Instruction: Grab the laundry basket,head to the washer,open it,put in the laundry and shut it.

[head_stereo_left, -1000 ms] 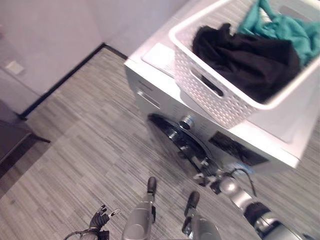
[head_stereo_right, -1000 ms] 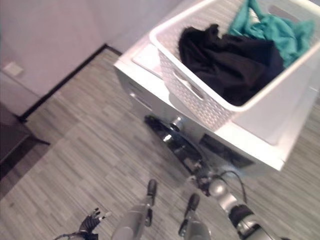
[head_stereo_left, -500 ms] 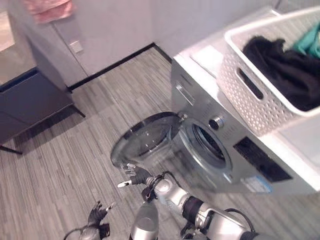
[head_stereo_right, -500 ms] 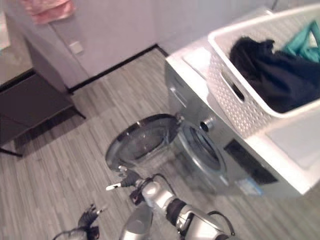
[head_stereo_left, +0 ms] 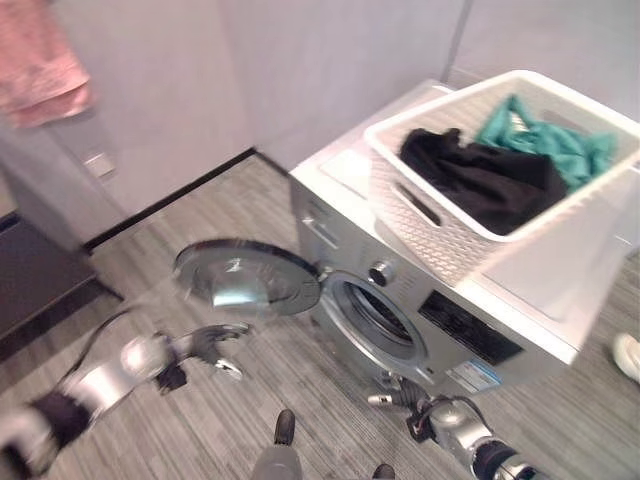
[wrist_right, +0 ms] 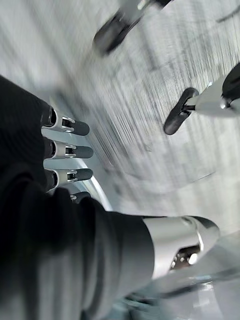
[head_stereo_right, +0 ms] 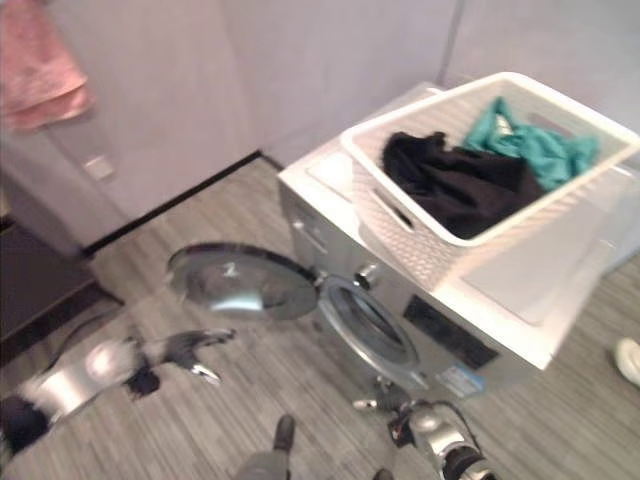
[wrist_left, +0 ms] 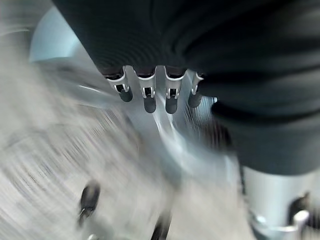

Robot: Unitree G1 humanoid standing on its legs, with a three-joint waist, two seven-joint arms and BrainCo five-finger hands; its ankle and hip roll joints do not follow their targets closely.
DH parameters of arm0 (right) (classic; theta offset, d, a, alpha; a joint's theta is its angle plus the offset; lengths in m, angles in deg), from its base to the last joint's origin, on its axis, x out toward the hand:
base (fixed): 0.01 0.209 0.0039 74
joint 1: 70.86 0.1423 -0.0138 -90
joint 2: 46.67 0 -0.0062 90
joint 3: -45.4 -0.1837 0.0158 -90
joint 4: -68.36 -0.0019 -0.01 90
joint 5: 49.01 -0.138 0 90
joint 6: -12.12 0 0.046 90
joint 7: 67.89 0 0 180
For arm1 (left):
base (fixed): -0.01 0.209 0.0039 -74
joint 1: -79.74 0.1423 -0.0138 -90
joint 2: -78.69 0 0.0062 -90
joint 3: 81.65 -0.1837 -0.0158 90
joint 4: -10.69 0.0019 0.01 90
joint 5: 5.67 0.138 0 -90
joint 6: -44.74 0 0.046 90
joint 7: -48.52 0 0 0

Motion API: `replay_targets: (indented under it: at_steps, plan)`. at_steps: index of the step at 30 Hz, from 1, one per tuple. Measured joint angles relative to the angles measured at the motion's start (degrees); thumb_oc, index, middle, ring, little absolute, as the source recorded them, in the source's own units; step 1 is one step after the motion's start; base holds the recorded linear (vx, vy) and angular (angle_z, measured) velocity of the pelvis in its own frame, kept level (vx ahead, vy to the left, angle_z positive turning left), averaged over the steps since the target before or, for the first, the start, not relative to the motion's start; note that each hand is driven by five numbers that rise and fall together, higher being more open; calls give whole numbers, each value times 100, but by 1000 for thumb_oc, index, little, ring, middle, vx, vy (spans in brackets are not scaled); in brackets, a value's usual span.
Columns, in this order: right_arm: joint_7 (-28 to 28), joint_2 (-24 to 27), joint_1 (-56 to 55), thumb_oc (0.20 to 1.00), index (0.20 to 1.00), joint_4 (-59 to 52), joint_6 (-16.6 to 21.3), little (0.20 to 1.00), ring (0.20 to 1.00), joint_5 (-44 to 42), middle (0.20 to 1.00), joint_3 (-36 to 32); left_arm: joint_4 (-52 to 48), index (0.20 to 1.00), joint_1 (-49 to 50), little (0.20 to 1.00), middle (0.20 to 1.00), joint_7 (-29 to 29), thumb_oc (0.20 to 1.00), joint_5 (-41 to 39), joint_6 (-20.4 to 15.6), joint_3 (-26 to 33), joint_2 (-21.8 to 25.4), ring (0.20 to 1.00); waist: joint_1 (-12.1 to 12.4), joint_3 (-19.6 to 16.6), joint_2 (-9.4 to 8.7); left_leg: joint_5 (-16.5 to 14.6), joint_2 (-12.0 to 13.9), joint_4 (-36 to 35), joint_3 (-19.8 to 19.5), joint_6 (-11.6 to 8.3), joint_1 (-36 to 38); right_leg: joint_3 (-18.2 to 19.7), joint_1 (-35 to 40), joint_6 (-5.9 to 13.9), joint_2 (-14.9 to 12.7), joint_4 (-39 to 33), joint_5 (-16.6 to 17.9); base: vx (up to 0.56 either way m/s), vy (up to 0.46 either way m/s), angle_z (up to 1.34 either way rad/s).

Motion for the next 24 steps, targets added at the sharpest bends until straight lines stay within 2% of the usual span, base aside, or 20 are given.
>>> replay_targets:
  at_steps: [2,3,5,6,9,12,13,14,16,17,18,19,21,22,24]
  plan:
    - [31,-2,68,1000,1000,-121,-27,1000,1000,-3,1000,-9,574,1000,13,1000,1000,-24,1000,171,-4,116,-618,1000,-236,97,-175,2,59,0,44,-2,8,185,-121,-11,41,6,73,-47,66,-54]
    - [116,1,211,1000,1000,-241,-14,1000,1000,-21,1000,-141,795,1000,288,1000,1000,-91,1000,345,-63,241,-950,1000,-424,154,-393,-13,143,0,217,-26,-21,331,-286,-35,70,11,88,-60,101,-62]
    - [244,18,439,1000,1000,-240,-7,1000,1000,-57,1000,-297,893,1000,587,1000,1000,-157,1000,348,-61,246,-1052,1000,-470,285,-526,-9,190,1,368,-28,-45,510,-394,-66,104,-4,146,-29,69,-47]
    - [287,62,504,1000,1000,-253,-8,1000,1000,-63,1000,-377,972,1000,755,1000,1000,-226,1000,303,-58,285,-1114,1000,-477,321,-564,-10,204,1,462,-28,-64,564,-440,-73,110,2,169,-21,52,-27]
    - [419,190,719,1000,1000,-415,12,1000,1000,-73,1000,-555,2166,1000,1310,1000,1000,-205,1000,437,8,860,-1719,1000,-486,525,-597,-13,223,0,507,-27,-65,607,-491,-61,88,22,185,-26,33,-8]
    - [517,190,806,1000,1000,-594,41,1000,1000,-168,1000,-777,2486,1000,1539,1000,1000,-127,1000,1034,14,1039,-1836,1000,-361,776,-650,-11,221,0,575,-24,-83,676,-521,-55,91,-26,250,-20,-9,-8]
    - [516,190,758,1000,1000,-743,50,1000,1000,-199,1000,-871,2722,1000,1626,1000,1000,-34,1000,1247,-21,1406,-1922,1000,-333,793,-654,-11,220,0,608,-25,-92,701,-539,-47,88,-40,260,-9,-23,-14]
    - [513,191,679,1000,1000,-929,96,1000,1000,-198,1000,-996,2929,1000,1723,1000,1000,151,1000,1635,-126,1798,-1968,1000,-329,819,-667,-11,220,-1,619,-25,-103,714,-538,-40,90,-92,287,2,-21,-10]
    - [511,206,536,1000,1000,-1088,140,1000,1000,-197,1000,-1117,2940,1000,1831,1000,1000,425,1000,2274,-255,1946,-2171,1000,-340,838,-695,-9,215,-1,620,-24,-102,714,-483,-37,96,-220,359,11,-37,-4]
    - [508,271,419,1000,1000,-1224,143,1000,1000,-197,1000,-1148,2871,1000,1880,1000,1000,579,1000,2583,-316,1992,-2110,1000,-319,838,-701,-8,219,-1,621,-25,-100,717,-454,-41,109,-275,385,7,-52,0]
    - [500,382,198,1000,1000,-1492,168,1000,1000,-197,1000,-1272,2854,1000,1915,1000,1000,770,1000,2868,-380,2275,-2061,1000,-267,853,-681,-8,226,-1,621,-26,-103,714,-455,-42,119,-276,384,-45,-90,2]
    - [511,551,-143,1000,1000,-1705,254,1000,1000,-200,1000,-1421,2966,1000,1840,1000,1000,1296,1000,3327,-338,2654,-2060,1000,-197,897,-654,-1,235,1,611,-32,-79,688,-412,-46,137,-277,387,-74,-117,7]
    - [554,561,-384,1000,1000,-1785,387,1000,1000,-298,1000,-1614,3091,1000,1767,1000,1000,1679,1000,3658,-330,3211,-2055,1000,-107,987,-634,29,235,2,568,-54,-70,653,-378,-45,170,-277,385,-82,-81,12]
    - [642,617,-504,1000,1000,-1818,461,1000,1000,-298,1000,-1641,3088,1000,1753,1000,1000,2143,1000,3920,-239,3470,-2014,1000,-87,1093,-604,47,262,1,486,-70,-103,569,-372,-45,180,-278,385,-101,-69,18]
    - [726,644,-581,1000,1000,-1846,548,1000,1000,-297,1000,-1741,3084,1000,1753,1000,1000,2625,1000,4009,-208,3898,-1813,1000,-31,1237,-557,97,265,2,439,-91,-166,530,-399,-65,213,-279,400,-95,-74,19]
